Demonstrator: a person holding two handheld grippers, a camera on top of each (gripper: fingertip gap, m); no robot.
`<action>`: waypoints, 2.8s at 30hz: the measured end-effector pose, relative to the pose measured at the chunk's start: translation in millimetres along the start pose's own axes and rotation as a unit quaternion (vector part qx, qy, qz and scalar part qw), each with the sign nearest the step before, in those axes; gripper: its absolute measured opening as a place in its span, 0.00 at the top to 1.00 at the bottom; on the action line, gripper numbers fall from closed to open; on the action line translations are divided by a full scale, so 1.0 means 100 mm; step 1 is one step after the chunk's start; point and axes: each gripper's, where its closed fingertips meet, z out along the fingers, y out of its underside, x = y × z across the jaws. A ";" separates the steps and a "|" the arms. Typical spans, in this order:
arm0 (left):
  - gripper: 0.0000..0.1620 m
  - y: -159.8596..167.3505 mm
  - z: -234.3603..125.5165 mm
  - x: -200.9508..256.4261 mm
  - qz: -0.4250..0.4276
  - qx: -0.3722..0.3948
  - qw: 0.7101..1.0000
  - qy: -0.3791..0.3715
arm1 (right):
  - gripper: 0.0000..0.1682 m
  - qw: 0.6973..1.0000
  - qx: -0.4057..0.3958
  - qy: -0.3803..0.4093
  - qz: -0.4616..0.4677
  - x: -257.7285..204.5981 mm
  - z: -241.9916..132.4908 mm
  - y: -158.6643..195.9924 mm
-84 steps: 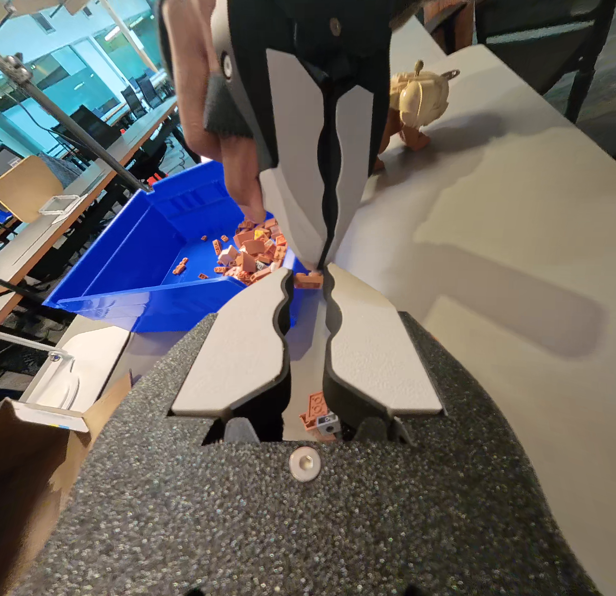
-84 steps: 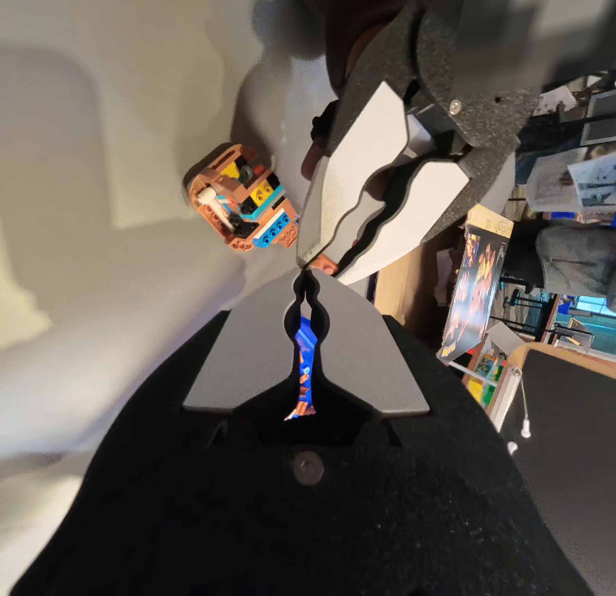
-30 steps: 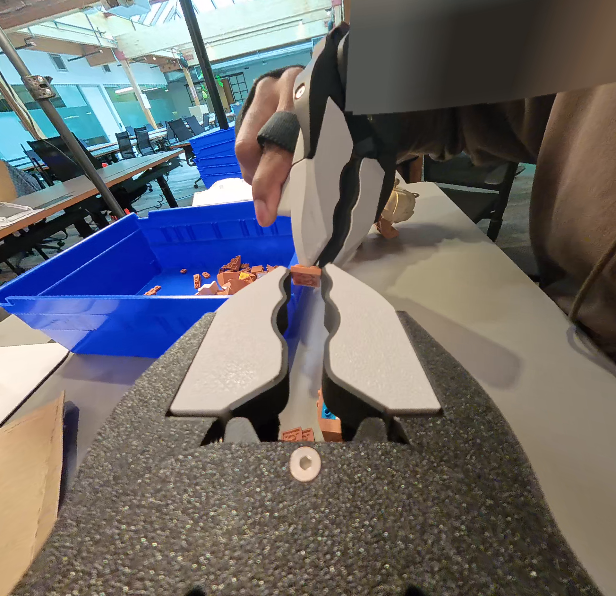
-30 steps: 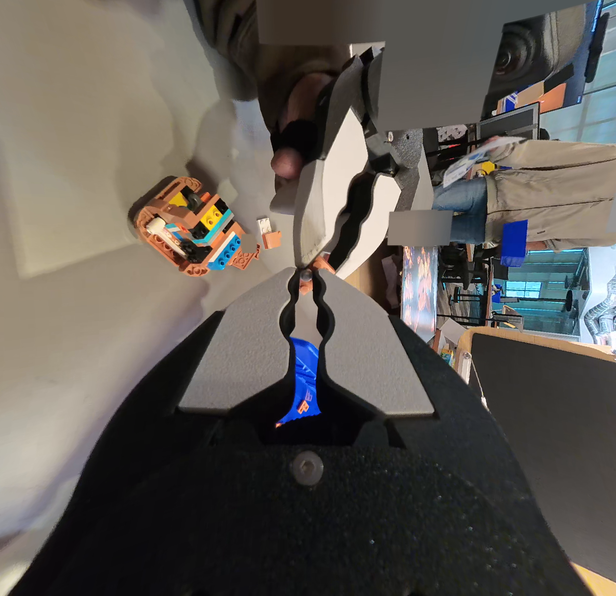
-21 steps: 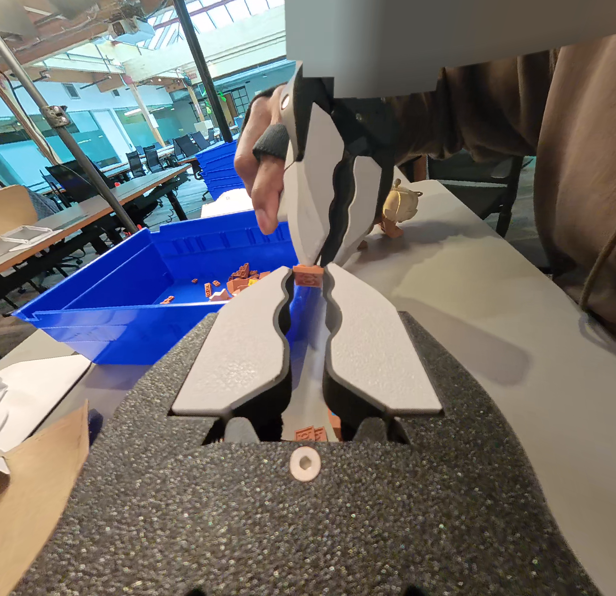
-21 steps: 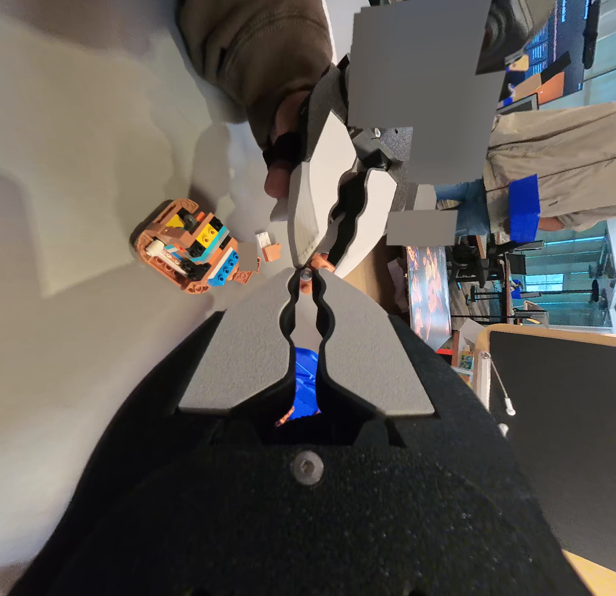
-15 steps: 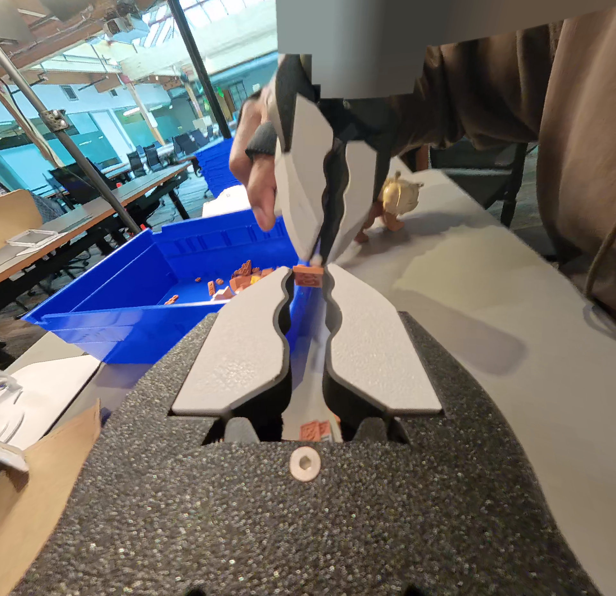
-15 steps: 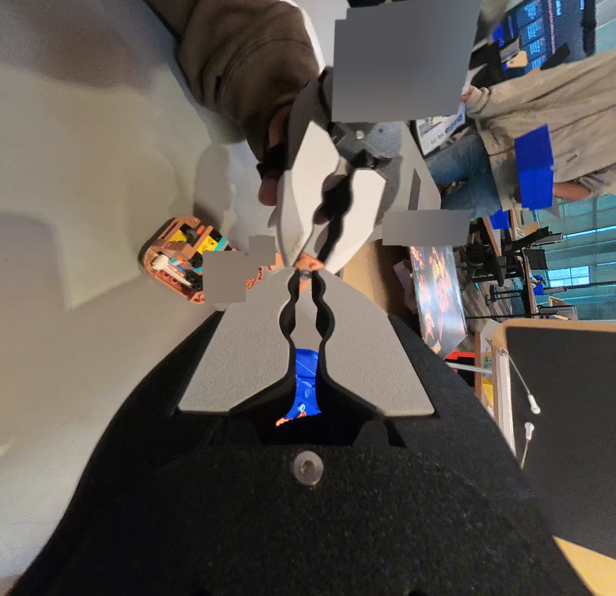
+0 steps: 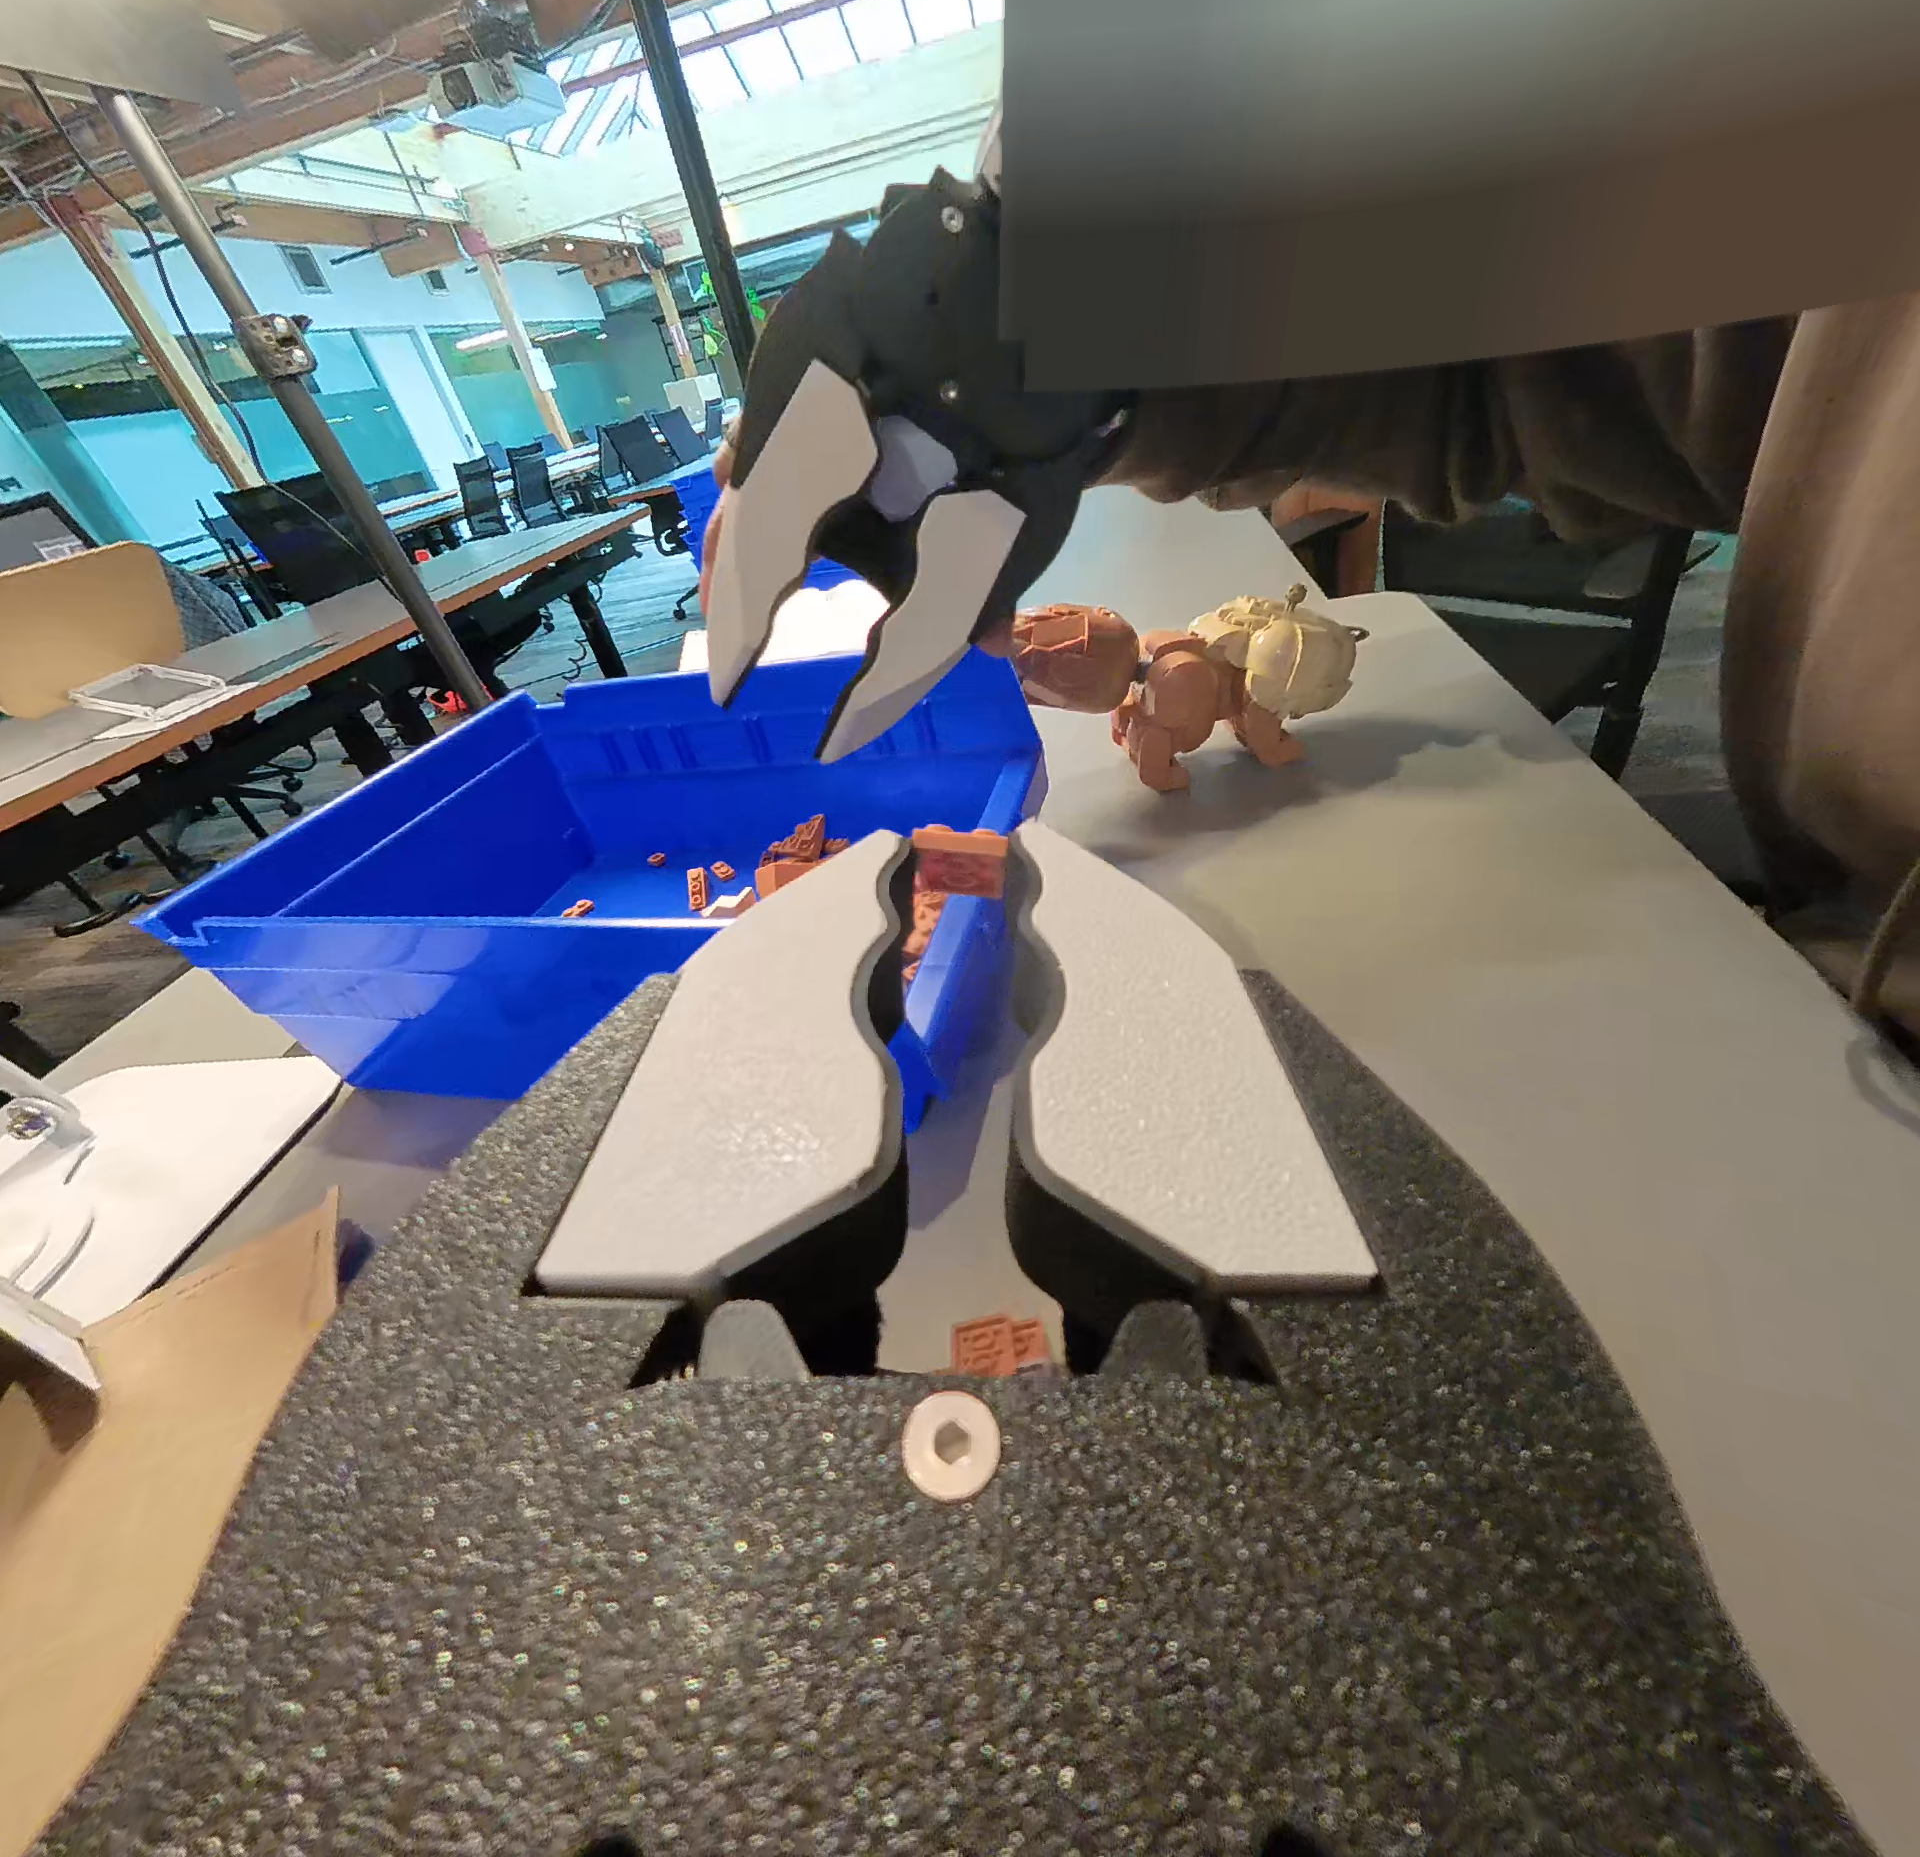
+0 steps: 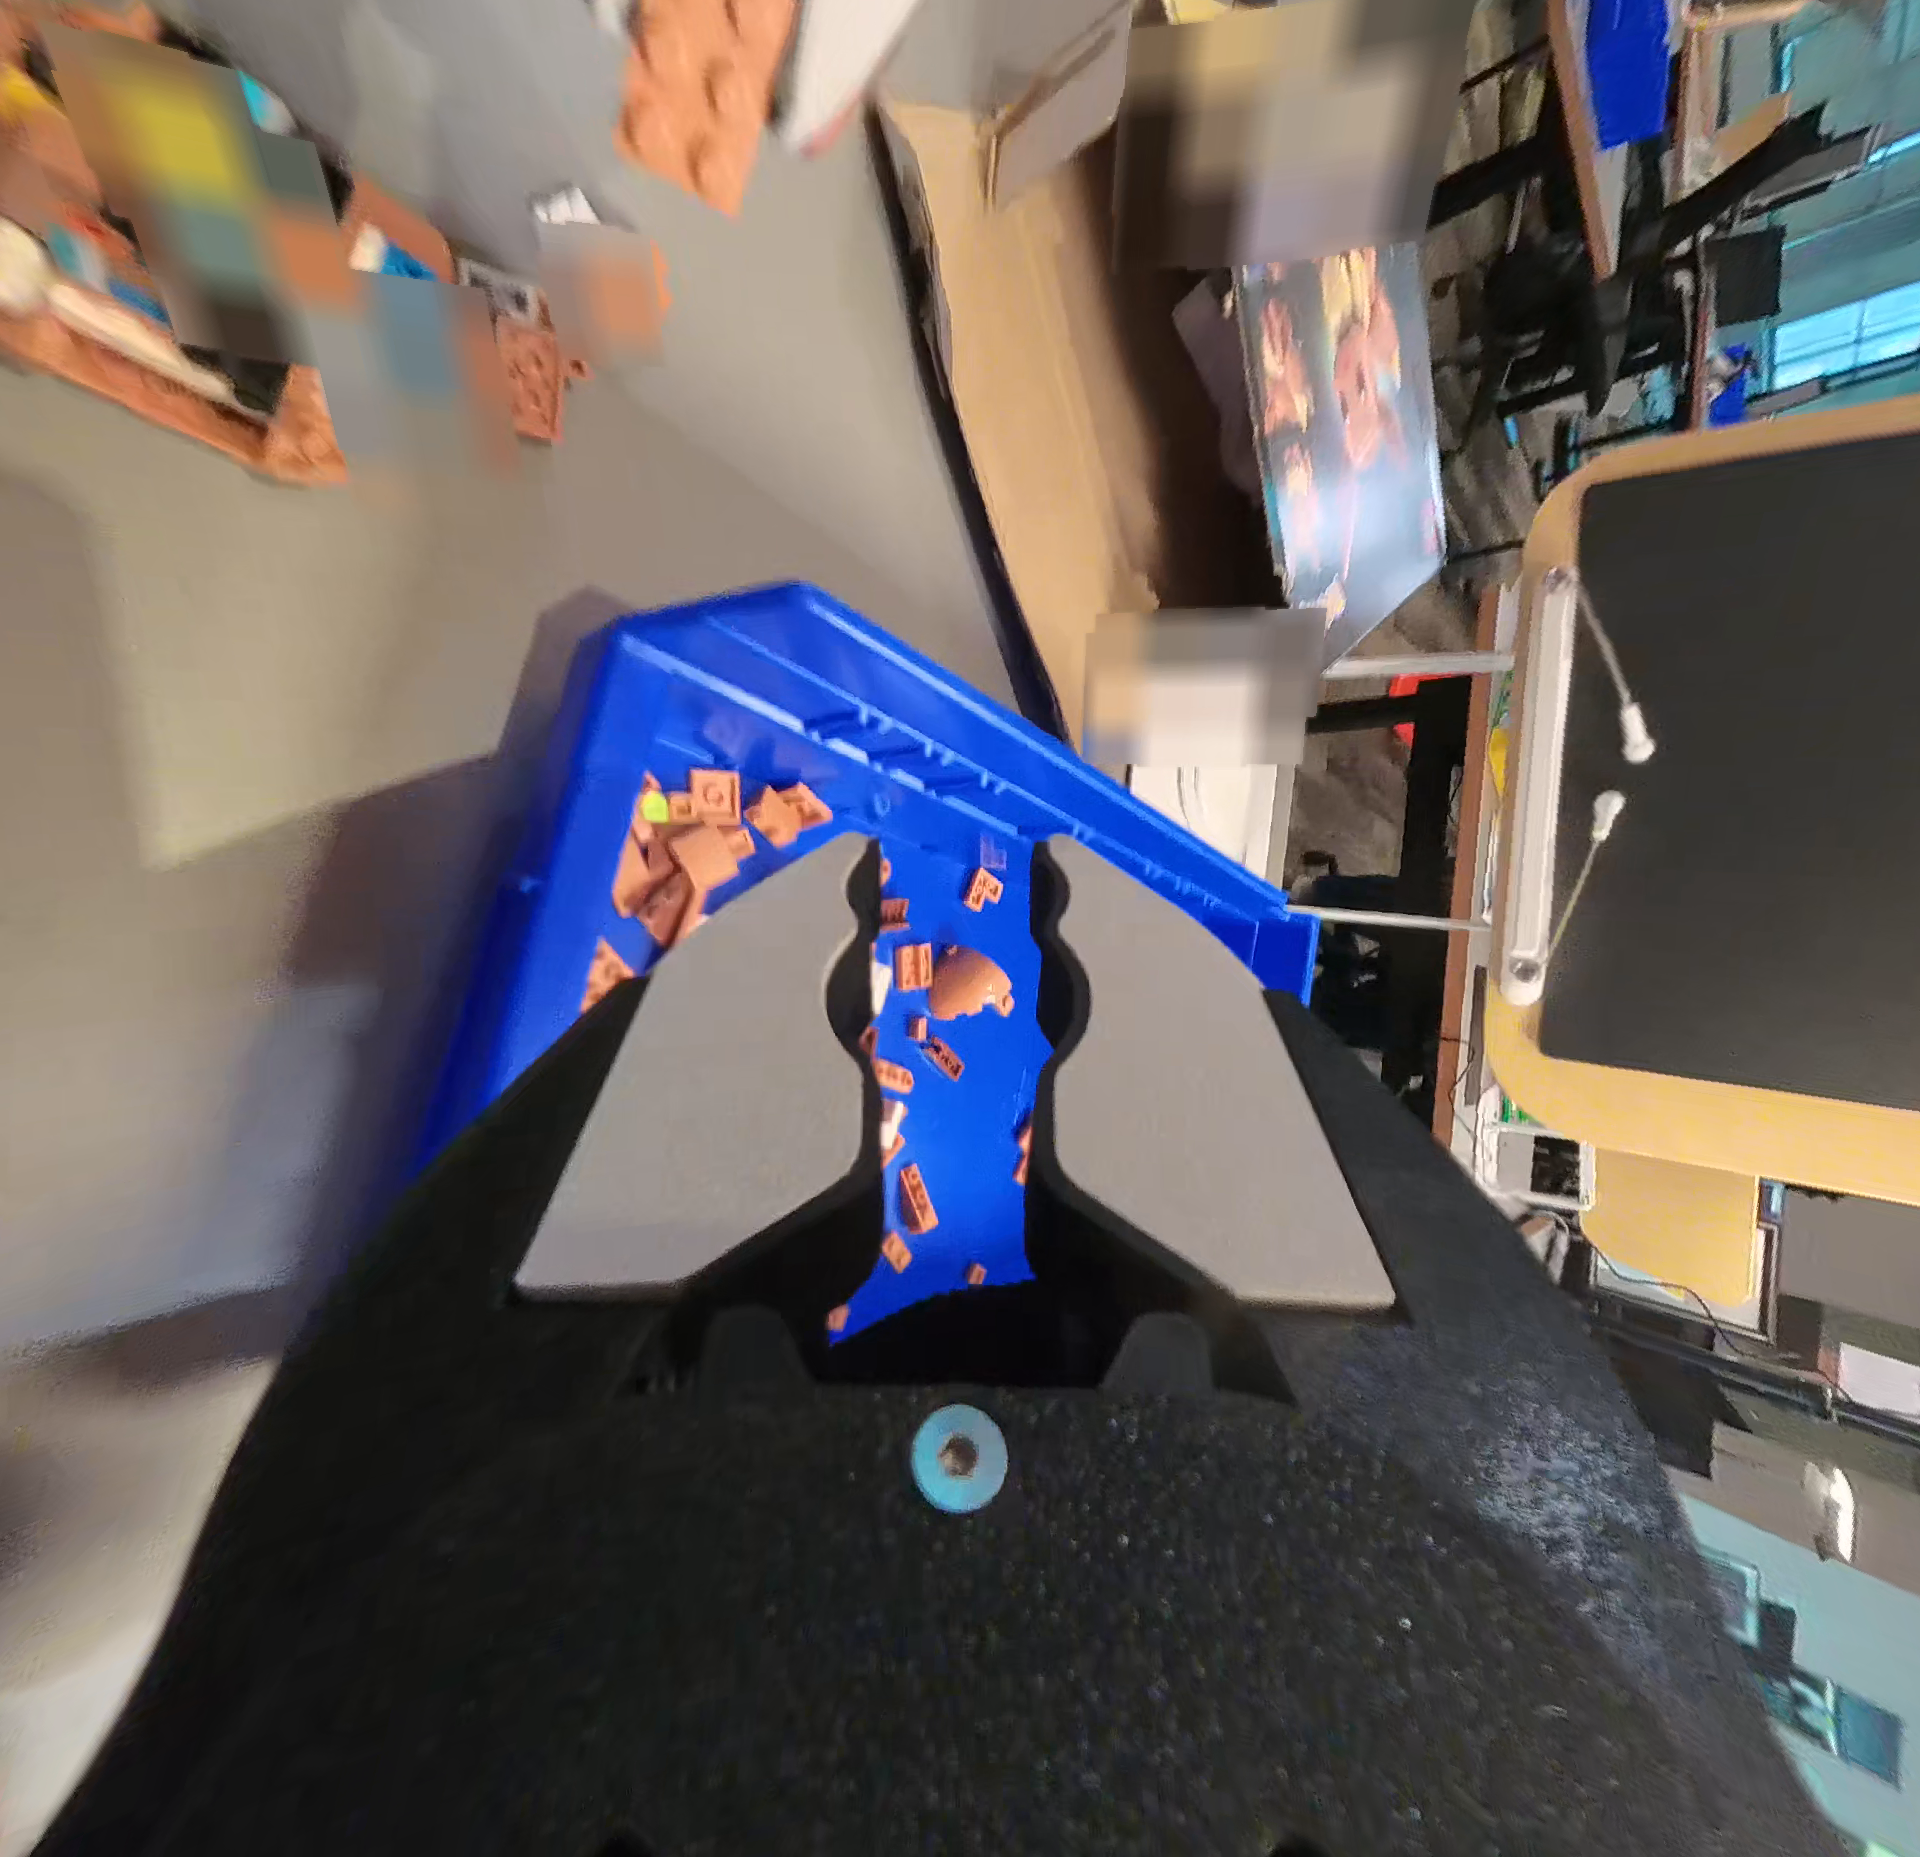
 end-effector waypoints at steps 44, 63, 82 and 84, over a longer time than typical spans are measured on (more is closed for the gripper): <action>0.91 0.07 -0.18 -0.59 -0.232 0.041 0.966 -0.110 | 0.82 0.955 0.055 -0.110 0.270 -1.38 -0.03 -1.14; 0.86 1.29 -0.46 -0.45 -0.208 -0.354 0.907 -0.089 | 0.86 0.947 0.090 0.056 0.302 -0.73 0.39 -0.87; 0.87 -0.08 -0.30 -0.65 -0.349 0.244 0.898 -0.110 | 0.88 0.896 0.201 0.232 0.321 0.19 0.52 -1.11; 0.87 -0.06 -0.28 -0.64 -0.352 0.238 0.899 -0.105 | 0.91 0.906 0.196 0.251 0.280 0.17 0.52 -1.12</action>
